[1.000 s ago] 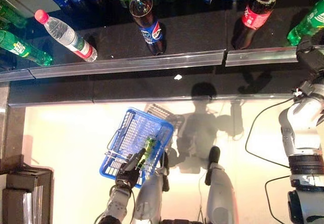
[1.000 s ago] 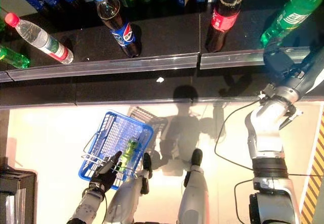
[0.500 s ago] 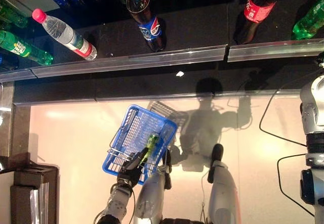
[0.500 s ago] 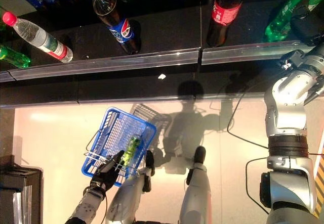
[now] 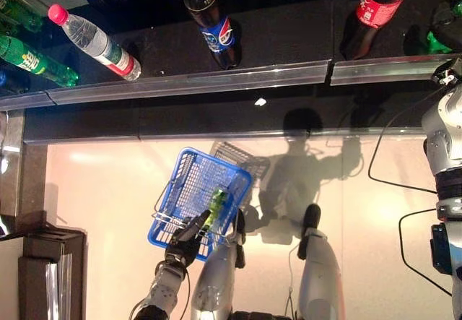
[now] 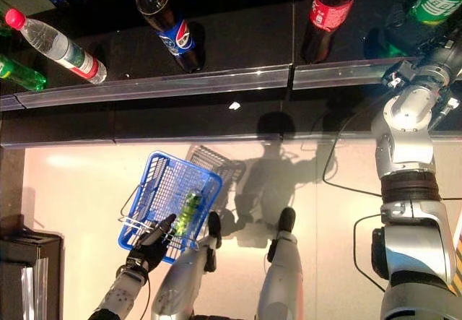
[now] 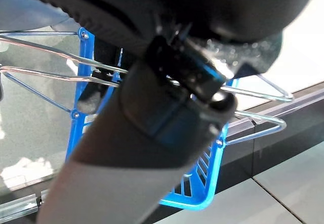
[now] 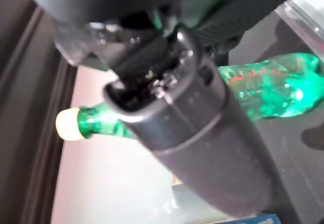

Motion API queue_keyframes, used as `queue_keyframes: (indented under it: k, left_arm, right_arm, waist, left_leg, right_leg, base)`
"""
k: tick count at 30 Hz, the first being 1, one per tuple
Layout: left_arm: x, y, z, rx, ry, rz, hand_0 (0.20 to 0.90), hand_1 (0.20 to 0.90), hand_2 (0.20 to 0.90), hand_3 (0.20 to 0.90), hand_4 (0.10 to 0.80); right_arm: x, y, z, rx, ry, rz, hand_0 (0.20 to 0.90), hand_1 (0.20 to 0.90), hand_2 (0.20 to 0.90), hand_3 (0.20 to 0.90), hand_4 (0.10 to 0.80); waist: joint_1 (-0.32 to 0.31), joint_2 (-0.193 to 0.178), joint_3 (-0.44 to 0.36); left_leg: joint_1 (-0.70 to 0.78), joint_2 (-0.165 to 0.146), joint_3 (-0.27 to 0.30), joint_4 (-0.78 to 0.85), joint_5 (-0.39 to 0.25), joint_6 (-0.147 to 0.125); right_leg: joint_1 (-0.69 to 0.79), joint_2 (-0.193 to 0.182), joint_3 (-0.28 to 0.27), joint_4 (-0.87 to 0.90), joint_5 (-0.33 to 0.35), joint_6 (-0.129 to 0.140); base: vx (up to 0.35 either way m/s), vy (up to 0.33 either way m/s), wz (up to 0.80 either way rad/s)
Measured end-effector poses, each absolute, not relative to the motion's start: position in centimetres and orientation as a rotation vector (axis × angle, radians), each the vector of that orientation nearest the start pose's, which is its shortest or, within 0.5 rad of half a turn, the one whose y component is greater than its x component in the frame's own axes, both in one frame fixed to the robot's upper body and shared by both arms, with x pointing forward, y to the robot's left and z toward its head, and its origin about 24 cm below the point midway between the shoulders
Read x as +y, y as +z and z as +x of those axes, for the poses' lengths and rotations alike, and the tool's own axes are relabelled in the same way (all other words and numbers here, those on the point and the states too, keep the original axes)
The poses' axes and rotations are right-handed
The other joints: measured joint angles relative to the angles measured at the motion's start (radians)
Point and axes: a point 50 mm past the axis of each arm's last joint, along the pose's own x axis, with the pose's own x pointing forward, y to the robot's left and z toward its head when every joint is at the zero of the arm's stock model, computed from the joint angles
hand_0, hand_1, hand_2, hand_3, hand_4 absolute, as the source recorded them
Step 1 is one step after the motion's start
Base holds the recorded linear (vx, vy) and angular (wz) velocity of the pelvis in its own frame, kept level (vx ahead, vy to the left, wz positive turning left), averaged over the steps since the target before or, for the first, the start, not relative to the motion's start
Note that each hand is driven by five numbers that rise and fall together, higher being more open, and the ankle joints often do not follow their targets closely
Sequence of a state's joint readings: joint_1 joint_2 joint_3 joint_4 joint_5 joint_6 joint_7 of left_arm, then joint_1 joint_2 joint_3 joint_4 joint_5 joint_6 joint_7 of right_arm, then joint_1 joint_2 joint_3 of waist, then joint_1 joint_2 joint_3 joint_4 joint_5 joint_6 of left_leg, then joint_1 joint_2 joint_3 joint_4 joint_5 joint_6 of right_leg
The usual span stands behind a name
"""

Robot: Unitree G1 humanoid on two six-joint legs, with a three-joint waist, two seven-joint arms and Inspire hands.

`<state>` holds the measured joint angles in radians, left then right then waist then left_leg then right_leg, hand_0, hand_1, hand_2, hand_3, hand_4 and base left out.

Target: Pick up the drink and place into the basket.

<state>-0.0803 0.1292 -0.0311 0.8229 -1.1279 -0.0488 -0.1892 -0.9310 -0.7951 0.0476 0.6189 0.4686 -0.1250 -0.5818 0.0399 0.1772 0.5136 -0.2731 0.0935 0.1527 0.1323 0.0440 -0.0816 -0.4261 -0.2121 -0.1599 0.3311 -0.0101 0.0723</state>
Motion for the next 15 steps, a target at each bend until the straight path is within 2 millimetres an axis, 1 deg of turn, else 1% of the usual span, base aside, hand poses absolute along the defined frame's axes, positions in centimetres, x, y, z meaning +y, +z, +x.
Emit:
queue_keyframes:
  k: [4, 11, 12, 13, 14, 15]
  left_arm:
    - [18.5, -10.0, 20.9, 0.499, 0.248, -0.966, 0.3, 0.3, 0.3, 0.2, 0.1]
    - [18.6, -9.9, 20.9, 0.498, 0.245, -0.964, 0.3, 0.3, 0.3, 0.2, 0.1]
    - [18.5, -9.9, 20.9, 0.498, 0.245, -0.966, 0.3, 0.3, 0.3, 0.2, 0.1]
    - [18.5, -9.9, 20.9, 0.498, 0.245, -0.966, 0.3, 0.3, 0.3, 0.2, 0.1]
    - [18.5, -9.9, 20.9, 0.497, 0.247, -0.975, 0.3, 0.3, 0.3, 0.2, 0.1]
    - [18.5, -9.9, 20.9, 0.497, 0.247, -0.977, 0.3, 0.3, 0.3, 0.2, 0.1]
  right_arm:
    - [-32.7, 28.4, 34.5, -0.544, -0.77, -0.074, 0.9, 0.9, 0.9, 0.9, 0.8]
    - [-33.8, 27.1, 34.8, -0.463, -0.788, -0.032, 0.9, 0.9, 0.9, 0.9, 0.8]
    - [-34.0, 27.0, 34.8, -0.456, -0.793, -0.028, 0.731, 0.731, 0.731, 0.702, 0.602]
    - [-34.1, 27.1, 34.9, -0.454, -0.795, -0.028, 0.613, 0.613, 0.613, 0.565, 0.465]
    - [-34.2, 27.4, 35.0, -0.453, -0.804, -0.015, 0.3, 0.3, 0.3, 0.2, 0.1]
    - [-34.3, 27.5, 35.0, -0.453, -0.807, -0.008, 0.3, 0.3, 0.3, 0.2, 0.1]
  waist:
    - [0.012, 0.0, 0.0]
    - [0.013, 0.0, 0.0]
    - [0.012, 0.0, 0.0]
    - [0.012, 0.0, 0.0]
    - [0.011, 0.0, 0.0]
    - [0.011, 0.0, 0.0]
  left_leg:
    - [-0.014, -0.001, -0.001, 0.0, 0.002, -0.002]
    - [-0.019, -0.005, -0.001, 0.0, 0.003, -0.002]
    - [-0.019, -0.006, -0.001, 0.0, 0.004, -0.001]
    - [-0.019, -0.006, -0.001, 0.0, 0.004, -0.001]
    - [-0.019, -0.007, -0.001, 0.0, 0.006, -0.001]
    - [-0.019, -0.007, -0.001, 0.0, 0.007, -0.002]
  right_leg:
    - [-0.017, -0.002, 0.0, 0.007, 0.0, -0.001]
    - [-0.028, -0.008, 0.0, 0.019, -0.004, -0.002]
    - [-0.029, -0.008, 0.0, 0.02, -0.004, -0.002]
    - [-0.029, -0.009, 0.0, 0.021, -0.004, -0.002]
    - [-0.031, -0.01, 0.0, 0.024, -0.004, -0.002]
    - [-0.031, -0.01, 0.0, 0.025, -0.004, -0.002]
  base:
    - [0.0, 0.0, 0.0]
    - [0.0, 0.0, 0.0]
    - [0.0, 0.0, 0.0]
    - [0.0, 0.0, 0.0]
    - [0.0, 0.0, 0.0]
    - [0.0, 0.0, 0.0]
